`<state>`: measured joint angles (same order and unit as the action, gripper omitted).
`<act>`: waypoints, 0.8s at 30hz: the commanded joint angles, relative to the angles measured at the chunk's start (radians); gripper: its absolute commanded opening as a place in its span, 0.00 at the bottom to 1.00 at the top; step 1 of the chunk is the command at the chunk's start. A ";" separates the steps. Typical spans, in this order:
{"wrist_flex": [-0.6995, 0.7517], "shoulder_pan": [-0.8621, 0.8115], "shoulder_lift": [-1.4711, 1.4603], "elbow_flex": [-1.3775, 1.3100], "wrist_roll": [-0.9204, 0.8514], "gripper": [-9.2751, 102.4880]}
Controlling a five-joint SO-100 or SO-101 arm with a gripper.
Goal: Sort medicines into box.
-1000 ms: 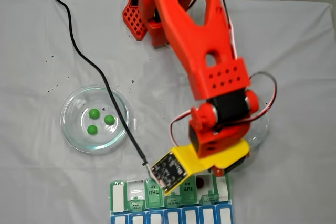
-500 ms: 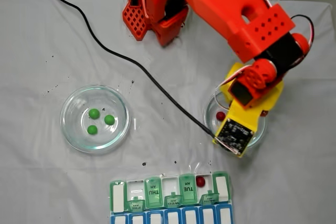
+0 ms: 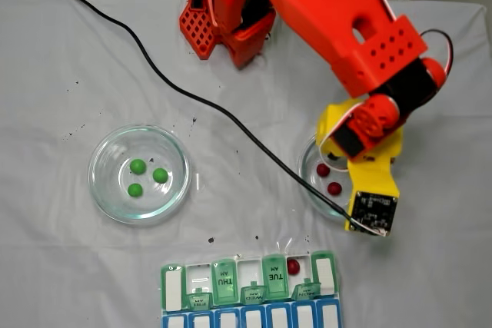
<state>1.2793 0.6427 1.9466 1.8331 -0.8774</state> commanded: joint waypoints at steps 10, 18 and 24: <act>-0.173 -0.052 -0.034 0.005 -0.071 0.14; -0.199 -0.066 -0.060 0.008 -0.100 0.19; -0.210 -0.072 -0.075 0.008 -0.103 0.21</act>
<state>1.0830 0.5752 1.8438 1.8623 -0.9725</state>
